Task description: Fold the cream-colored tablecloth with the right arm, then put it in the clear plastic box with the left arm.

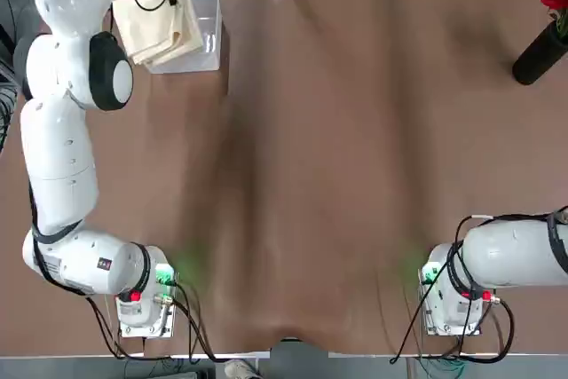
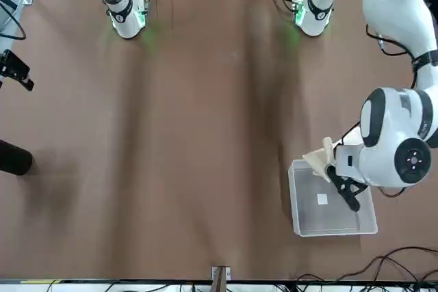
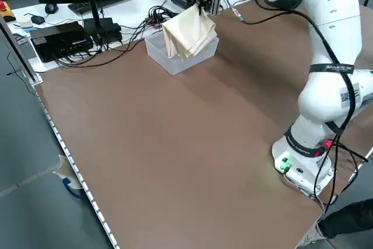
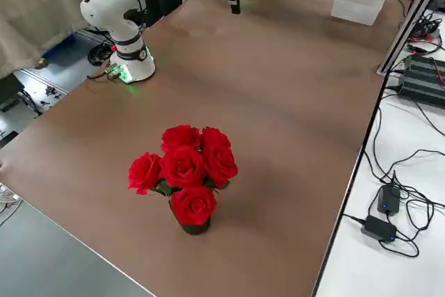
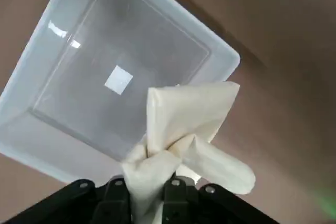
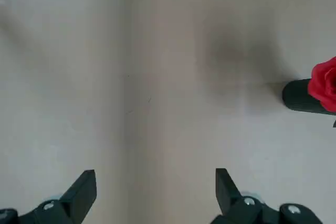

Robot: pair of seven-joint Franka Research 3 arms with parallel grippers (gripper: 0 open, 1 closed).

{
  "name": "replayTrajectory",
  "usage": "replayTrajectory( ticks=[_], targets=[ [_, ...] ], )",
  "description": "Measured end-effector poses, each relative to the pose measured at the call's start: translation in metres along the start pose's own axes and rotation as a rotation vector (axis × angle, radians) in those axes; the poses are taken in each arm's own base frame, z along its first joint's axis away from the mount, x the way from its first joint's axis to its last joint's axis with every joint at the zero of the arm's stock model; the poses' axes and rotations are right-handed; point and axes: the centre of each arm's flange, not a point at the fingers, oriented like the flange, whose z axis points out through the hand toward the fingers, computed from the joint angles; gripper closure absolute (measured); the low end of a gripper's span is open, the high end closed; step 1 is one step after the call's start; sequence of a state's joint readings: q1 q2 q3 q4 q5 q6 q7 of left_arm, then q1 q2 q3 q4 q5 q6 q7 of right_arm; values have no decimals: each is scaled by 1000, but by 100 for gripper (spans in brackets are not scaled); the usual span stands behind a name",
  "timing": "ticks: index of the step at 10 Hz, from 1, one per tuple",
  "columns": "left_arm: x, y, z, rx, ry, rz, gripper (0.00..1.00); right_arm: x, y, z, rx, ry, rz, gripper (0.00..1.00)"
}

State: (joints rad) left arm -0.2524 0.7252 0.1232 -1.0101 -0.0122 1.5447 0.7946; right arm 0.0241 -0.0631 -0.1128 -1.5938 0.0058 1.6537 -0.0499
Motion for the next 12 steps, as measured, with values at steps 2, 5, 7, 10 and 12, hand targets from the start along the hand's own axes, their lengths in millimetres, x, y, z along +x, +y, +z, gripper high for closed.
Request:
replayTrajectory(
  ticks=[2, 5, 7, 10, 12],
  targets=[
    [8, -5, 15, 13, -2, 69, 85, 0, 0, 0, 0, 0, 0, 0],
    [13, -15, 29, 65, -29, 149, 85, 0, 0, 0, 0, 1, 0, 0],
    [26, -7, 40, 76, -58, 173, 85, 0, 0, 0, 0, 1, 1, 0],
    [37, 1, 43, 94, -58, 175, 85, 0, 0, 0, 0, 1, 1, 0],
    [45, -5, 45, 142, -16, 180, 85, 0, 0, 0, 0, 1, 1, 0]
  ],
)
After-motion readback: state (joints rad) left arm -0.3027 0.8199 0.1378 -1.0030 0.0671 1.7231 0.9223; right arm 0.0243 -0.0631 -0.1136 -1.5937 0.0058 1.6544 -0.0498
